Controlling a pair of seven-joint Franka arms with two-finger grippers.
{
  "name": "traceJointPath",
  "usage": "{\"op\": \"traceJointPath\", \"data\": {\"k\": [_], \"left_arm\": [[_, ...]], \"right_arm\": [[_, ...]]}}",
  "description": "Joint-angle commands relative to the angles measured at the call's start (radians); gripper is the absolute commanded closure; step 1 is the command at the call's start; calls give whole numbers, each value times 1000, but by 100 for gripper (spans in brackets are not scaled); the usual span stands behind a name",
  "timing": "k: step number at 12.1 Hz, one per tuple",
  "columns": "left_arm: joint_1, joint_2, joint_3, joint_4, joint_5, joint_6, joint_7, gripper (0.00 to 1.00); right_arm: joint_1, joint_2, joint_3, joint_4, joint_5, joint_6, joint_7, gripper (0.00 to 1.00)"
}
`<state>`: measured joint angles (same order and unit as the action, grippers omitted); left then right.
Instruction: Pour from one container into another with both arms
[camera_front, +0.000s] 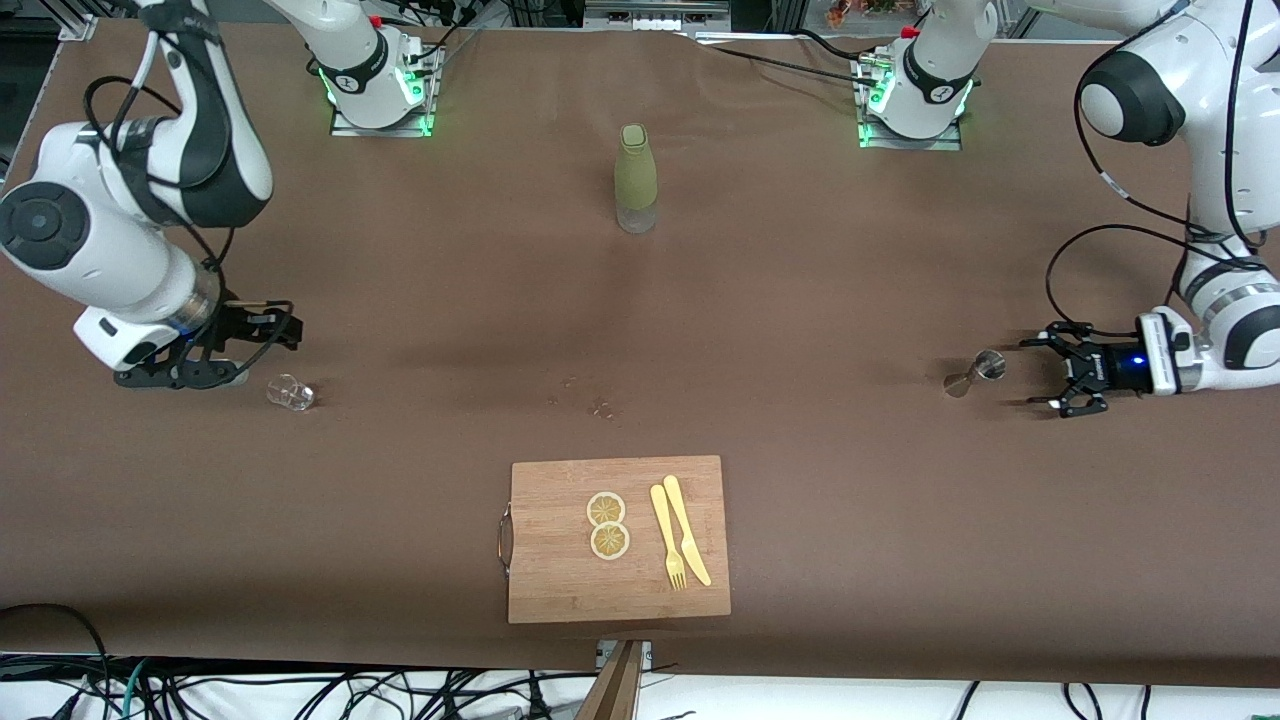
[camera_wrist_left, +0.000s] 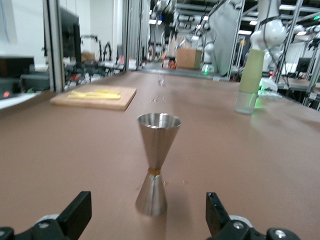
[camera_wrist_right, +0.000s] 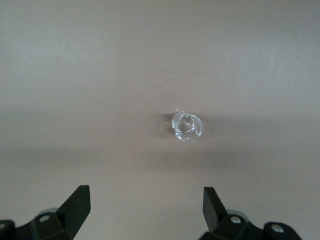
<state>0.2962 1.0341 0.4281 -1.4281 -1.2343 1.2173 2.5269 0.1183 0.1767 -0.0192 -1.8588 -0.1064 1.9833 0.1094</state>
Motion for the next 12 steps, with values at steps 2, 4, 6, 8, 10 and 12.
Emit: {"op": "traceJointPath", "data": {"k": [2,4,6,8,10,12], "left_arm": [[-20,-35,44,74,81,92,-198,0],[-41,-116,51,74,159,183,-340,0],[-84,-201,51,72,249,250,-507,0],[-136,-273,49,61,330,328,-656,0],[-187,-327,49,51,401,418,-840,0],[-222,-364,47,49,481,477,-1003,0]], "right_arm": [[-32,-94,24,114,28,-231,47,0],[-68,-137,18,150,111,-322,38,0],[-83,-154,4,217,116,-417,45,0],[-120,-166,15,231,106,-469,50,0],[-144,-169,13,259,106,-511,49,0],[-147,-168,4,253,103,-459,44,0]]}}
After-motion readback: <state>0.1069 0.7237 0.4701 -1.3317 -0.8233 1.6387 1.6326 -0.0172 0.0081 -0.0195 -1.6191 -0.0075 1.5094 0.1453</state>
